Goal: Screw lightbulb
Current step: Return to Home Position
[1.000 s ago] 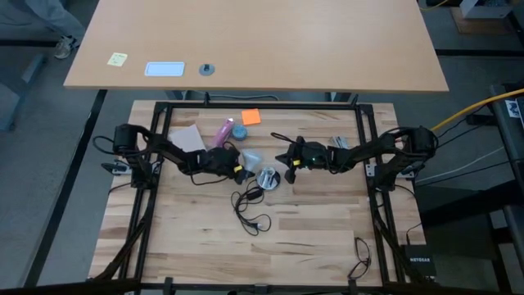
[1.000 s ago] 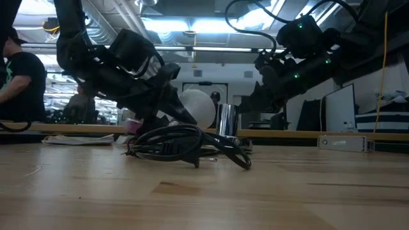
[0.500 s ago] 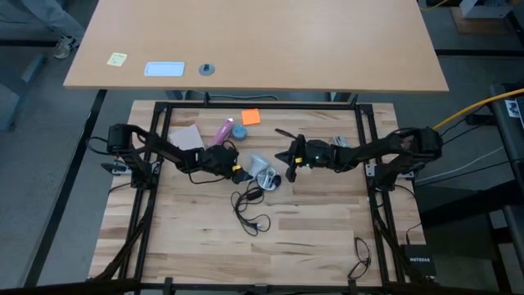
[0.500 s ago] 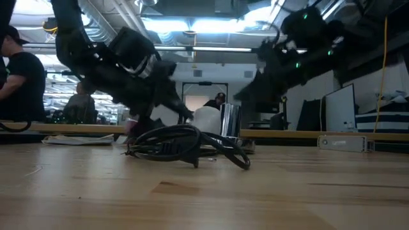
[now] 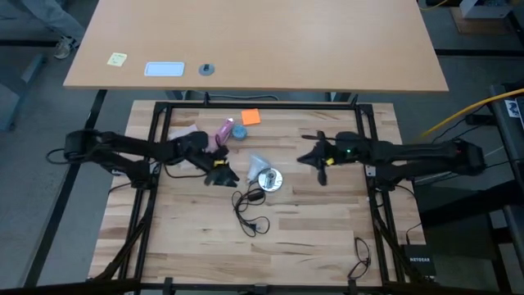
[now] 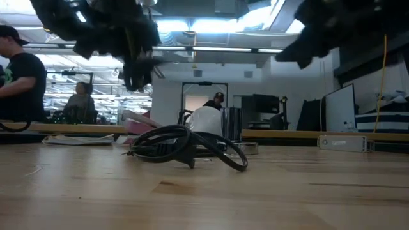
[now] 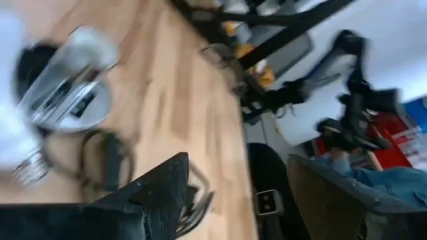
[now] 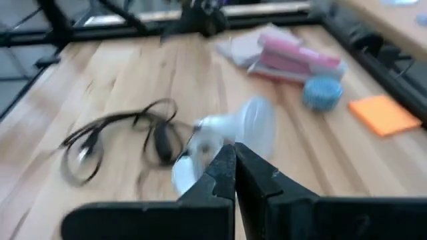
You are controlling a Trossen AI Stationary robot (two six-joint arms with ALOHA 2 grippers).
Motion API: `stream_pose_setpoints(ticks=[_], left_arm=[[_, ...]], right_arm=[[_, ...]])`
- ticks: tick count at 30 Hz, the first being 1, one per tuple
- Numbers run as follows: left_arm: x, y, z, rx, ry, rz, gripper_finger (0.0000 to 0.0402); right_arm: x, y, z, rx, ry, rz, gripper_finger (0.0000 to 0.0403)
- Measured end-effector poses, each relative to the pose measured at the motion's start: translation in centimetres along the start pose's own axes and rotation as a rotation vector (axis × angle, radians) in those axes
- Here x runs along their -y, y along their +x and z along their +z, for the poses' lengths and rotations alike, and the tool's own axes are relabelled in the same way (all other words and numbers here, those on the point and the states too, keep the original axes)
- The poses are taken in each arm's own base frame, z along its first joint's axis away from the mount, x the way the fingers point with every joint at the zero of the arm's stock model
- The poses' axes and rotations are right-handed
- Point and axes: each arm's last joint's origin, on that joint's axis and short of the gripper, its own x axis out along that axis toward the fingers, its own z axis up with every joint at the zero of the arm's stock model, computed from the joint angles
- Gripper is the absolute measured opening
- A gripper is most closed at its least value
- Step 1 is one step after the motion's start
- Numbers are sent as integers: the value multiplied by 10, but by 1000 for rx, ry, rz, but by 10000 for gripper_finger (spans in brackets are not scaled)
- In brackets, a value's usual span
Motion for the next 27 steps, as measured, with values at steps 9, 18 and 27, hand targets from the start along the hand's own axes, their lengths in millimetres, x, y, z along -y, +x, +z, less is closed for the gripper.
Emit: stream_pose_setpoints(ticks=[9, 18, 27], left_arm=[[24, -14, 8, 111, 205, -37, 246], [15, -16, 4, 175, 480, 99, 247], [-35, -41, -58, 310, 479, 243, 247]], right_arm=[[-2, -25, -3, -46, 4, -22, 5], [-5, -32, 2, 3, -47, 42, 5], [-10, -52, -10, 228, -239, 120, 5]])
